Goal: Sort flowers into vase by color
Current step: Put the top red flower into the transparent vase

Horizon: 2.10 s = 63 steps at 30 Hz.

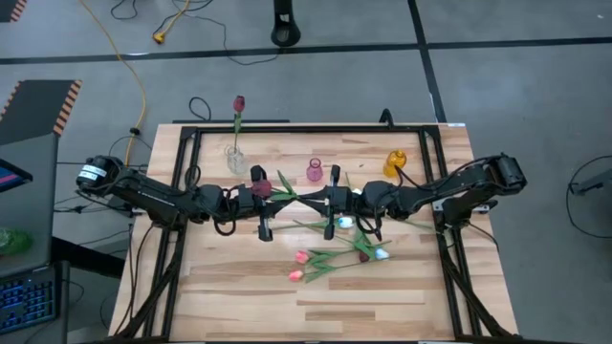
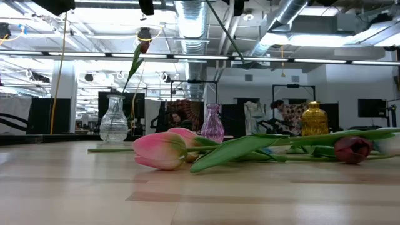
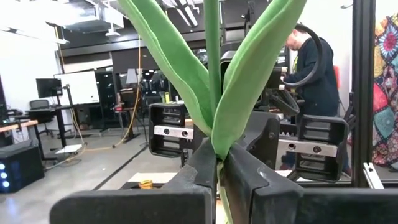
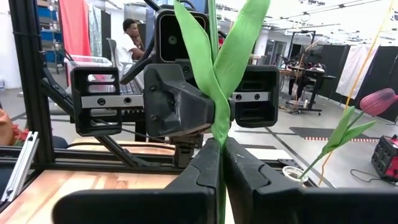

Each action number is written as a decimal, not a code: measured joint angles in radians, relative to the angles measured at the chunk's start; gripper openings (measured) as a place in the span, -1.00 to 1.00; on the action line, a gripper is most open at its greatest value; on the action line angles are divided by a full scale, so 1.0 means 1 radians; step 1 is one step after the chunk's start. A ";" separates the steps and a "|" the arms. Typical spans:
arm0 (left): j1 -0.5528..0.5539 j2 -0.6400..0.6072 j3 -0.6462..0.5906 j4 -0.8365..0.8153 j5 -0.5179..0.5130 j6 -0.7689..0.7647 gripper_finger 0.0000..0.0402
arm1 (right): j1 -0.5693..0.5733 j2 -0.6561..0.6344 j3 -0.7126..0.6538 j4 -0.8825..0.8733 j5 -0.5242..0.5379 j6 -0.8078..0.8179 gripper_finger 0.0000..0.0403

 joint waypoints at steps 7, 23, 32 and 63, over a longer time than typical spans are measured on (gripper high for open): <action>0.000 0.000 0.000 -0.012 -0.053 0.000 -1.00 | 0.000 0.000 0.000 -0.010 0.010 0.037 -0.26; -0.001 -0.371 0.000 -0.494 -0.293 -0.037 -1.00 | 0.000 -0.104 0.000 -0.340 0.021 0.068 0.14; 0.000 -0.683 0.000 -0.741 -0.518 -0.019 -1.00 | 0.000 -0.082 0.000 -0.422 0.020 0.134 0.13; 0.012 -0.934 -0.098 -1.086 -0.887 -0.071 -1.00 | -0.001 -0.080 0.000 -0.463 0.017 0.135 0.13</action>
